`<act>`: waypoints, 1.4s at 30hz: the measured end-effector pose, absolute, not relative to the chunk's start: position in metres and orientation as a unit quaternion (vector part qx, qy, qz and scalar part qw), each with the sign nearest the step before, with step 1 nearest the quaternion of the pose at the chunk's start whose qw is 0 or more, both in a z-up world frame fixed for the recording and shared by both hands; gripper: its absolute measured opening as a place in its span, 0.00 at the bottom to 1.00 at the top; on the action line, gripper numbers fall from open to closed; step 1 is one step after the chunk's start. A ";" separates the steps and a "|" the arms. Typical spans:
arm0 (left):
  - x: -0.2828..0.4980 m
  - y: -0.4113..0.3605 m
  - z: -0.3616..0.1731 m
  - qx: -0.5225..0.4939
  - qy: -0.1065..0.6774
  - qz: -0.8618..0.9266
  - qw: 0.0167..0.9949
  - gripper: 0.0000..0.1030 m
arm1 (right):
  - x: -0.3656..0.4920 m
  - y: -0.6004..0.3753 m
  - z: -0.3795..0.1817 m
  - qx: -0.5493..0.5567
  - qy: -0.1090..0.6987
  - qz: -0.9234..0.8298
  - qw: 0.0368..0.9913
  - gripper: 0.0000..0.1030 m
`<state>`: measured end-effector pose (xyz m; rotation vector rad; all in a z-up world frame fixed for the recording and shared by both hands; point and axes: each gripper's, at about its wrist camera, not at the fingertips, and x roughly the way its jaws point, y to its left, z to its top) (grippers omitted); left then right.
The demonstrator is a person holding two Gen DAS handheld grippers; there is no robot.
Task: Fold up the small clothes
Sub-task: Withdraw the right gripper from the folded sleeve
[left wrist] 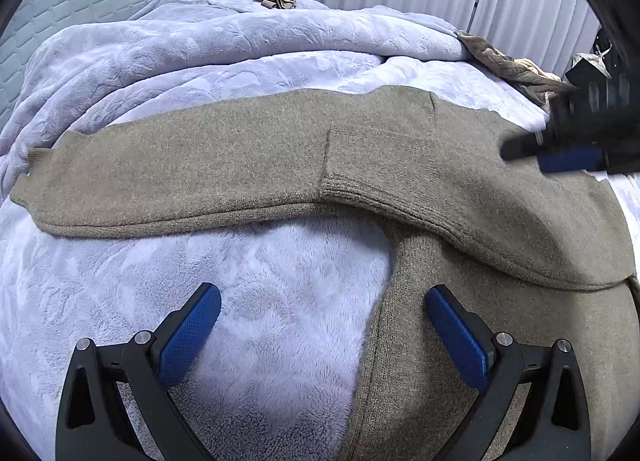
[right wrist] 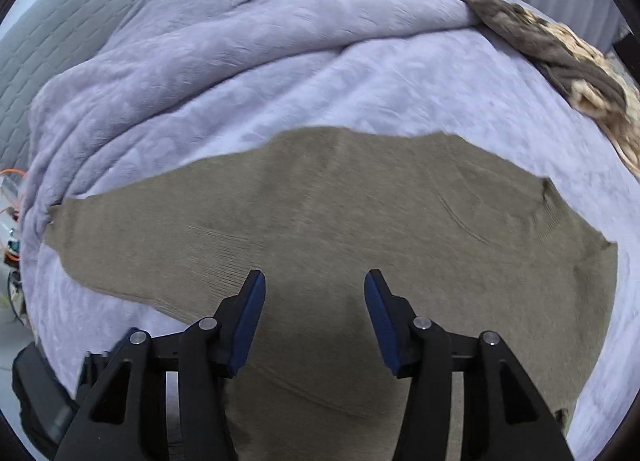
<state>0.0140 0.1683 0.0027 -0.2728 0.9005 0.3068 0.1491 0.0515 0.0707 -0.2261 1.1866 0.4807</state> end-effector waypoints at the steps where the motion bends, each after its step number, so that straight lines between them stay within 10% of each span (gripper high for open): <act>1: 0.015 0.168 0.002 -0.129 0.434 0.148 0.879 1.00 | 0.151 0.041 0.062 -0.107 0.558 0.203 0.797 0.54; 19: 0.023 0.161 -0.005 -0.108 0.456 0.155 0.870 1.00 | 0.170 -0.132 0.049 -0.012 0.519 -0.007 0.855 0.68; 28: 0.028 0.152 -0.006 -0.077 0.466 0.174 0.864 1.00 | 0.080 -0.142 0.033 -0.240 0.427 -0.062 0.870 0.68; 42: 0.031 0.144 -0.003 -0.049 0.476 0.189 0.857 1.00 | 0.094 -0.272 0.049 0.006 0.463 0.001 0.886 0.69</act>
